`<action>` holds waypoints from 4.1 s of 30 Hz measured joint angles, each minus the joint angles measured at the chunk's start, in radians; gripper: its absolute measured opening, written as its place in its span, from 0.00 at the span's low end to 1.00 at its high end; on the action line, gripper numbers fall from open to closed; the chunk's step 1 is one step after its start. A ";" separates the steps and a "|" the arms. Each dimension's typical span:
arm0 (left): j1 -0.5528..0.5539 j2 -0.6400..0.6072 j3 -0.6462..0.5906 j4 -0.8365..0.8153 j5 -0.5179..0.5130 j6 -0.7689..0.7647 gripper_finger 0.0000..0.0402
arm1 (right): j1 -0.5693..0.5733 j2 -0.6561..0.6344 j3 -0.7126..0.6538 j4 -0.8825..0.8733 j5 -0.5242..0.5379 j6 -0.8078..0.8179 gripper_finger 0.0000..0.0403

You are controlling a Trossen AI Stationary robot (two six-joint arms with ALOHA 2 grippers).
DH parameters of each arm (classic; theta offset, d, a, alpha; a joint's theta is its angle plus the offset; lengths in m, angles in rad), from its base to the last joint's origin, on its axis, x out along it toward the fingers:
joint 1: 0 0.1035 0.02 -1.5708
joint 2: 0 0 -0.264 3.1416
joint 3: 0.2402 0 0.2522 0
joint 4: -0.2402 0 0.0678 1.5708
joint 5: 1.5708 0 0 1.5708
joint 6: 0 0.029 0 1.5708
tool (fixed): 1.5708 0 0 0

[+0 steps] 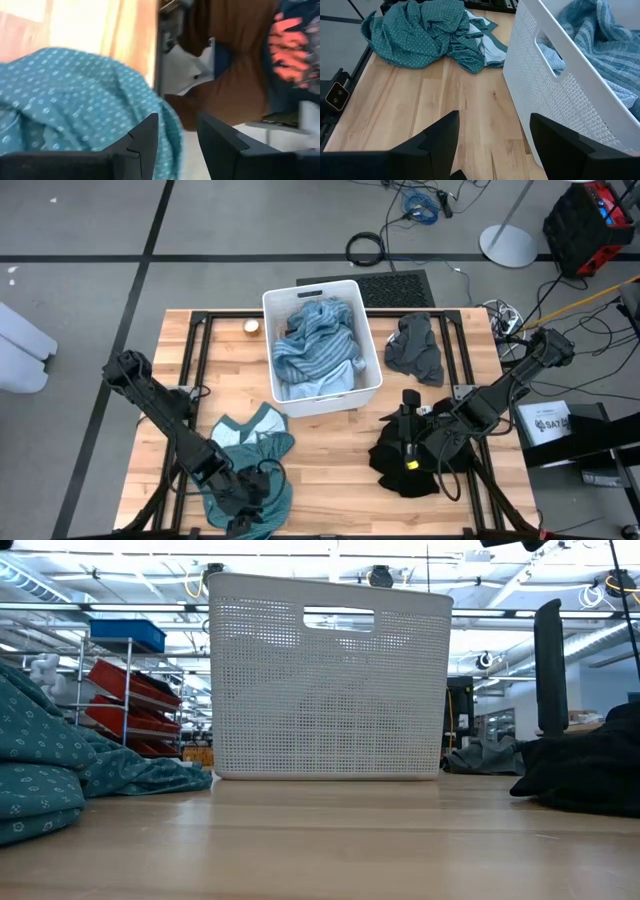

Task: Sort clothes
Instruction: Put the green shirt into the white laundry bin

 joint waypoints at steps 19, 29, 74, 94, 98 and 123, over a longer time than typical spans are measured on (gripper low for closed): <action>0.025 0.198 0.001 -0.172 0.001 0.092 0.34 | 0.000 0.000 0.000 0.017 0.000 -0.013 0.57; 0.090 0.249 0.005 -0.254 -0.097 0.139 0.08 | 0.000 0.000 0.000 0.045 0.000 -0.018 0.57; 0.203 0.248 0.989 -0.610 -0.677 0.840 0.00 | 0.001 0.121 0.001 0.122 -0.164 -0.130 0.57; 0.211 0.177 0.992 -0.657 -0.535 0.809 0.00 | 0.048 0.146 0.022 0.298 -0.156 -1.066 0.57; 0.206 0.126 0.992 -0.659 -0.494 0.785 0.00 | 0.085 0.146 0.056 0.373 -0.109 -1.375 0.57; 0.328 0.116 0.993 -0.645 -0.364 0.658 0.00 | 0.092 0.278 0.220 0.538 0.112 -2.019 0.57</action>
